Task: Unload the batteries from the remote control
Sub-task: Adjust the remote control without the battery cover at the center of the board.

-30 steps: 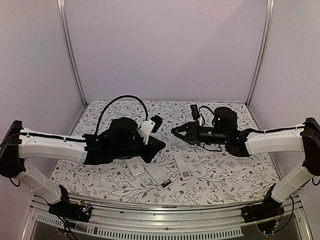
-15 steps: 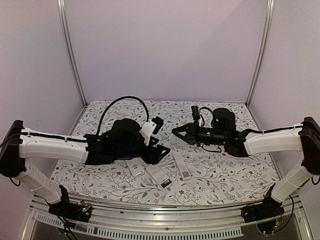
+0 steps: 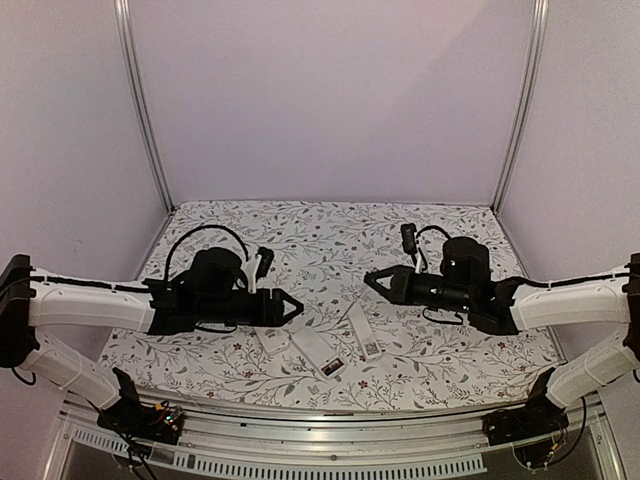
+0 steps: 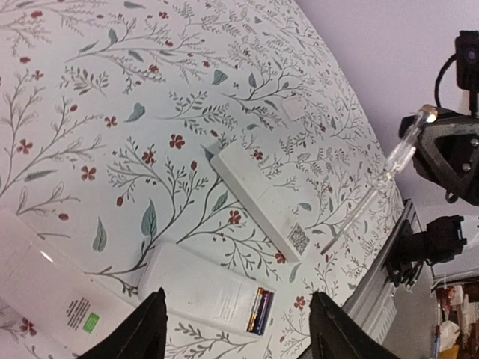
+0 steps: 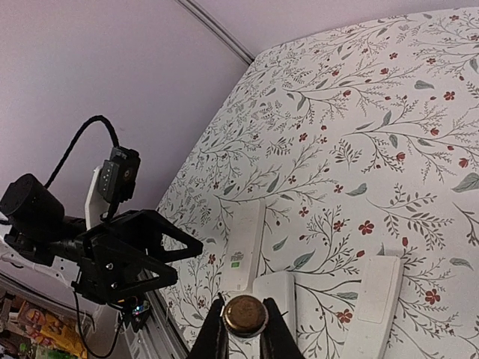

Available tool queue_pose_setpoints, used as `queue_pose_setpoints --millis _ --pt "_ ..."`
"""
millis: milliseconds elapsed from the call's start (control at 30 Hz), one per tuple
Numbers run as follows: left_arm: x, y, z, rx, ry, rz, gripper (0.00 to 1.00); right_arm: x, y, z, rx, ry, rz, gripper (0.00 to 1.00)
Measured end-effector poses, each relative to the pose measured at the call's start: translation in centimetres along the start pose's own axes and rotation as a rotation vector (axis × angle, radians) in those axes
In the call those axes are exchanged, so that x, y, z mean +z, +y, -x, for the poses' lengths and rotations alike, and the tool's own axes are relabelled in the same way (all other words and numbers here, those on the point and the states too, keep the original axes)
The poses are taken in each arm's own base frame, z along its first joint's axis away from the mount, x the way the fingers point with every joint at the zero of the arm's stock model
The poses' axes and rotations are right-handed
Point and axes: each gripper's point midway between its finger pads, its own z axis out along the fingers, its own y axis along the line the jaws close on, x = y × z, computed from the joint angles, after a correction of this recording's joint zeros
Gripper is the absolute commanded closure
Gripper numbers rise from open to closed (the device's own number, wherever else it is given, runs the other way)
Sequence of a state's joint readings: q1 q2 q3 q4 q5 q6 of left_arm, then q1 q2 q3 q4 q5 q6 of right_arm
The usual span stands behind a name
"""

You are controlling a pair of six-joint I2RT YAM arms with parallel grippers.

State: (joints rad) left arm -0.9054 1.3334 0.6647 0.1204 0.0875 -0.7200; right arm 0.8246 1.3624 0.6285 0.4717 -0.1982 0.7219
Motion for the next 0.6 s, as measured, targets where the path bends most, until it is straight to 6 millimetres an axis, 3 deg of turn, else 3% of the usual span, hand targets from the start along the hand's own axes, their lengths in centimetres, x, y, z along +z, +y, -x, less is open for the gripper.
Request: queue_pose_setpoints --millis 100,233,600 --pt "0.2 1.4 -2.3 -0.106 0.062 0.013 0.40 0.0 -0.1 -1.8 -0.057 0.035 -0.005 1.00" --pt "0.8 1.7 -3.7 -0.196 0.108 0.006 0.41 -0.1 -0.3 -3.2 -0.109 0.065 -0.011 1.00" --pt "3.4 3.9 -7.7 -0.284 0.252 0.065 0.41 -0.1 -0.6 -2.9 -0.166 0.045 -0.036 1.00"
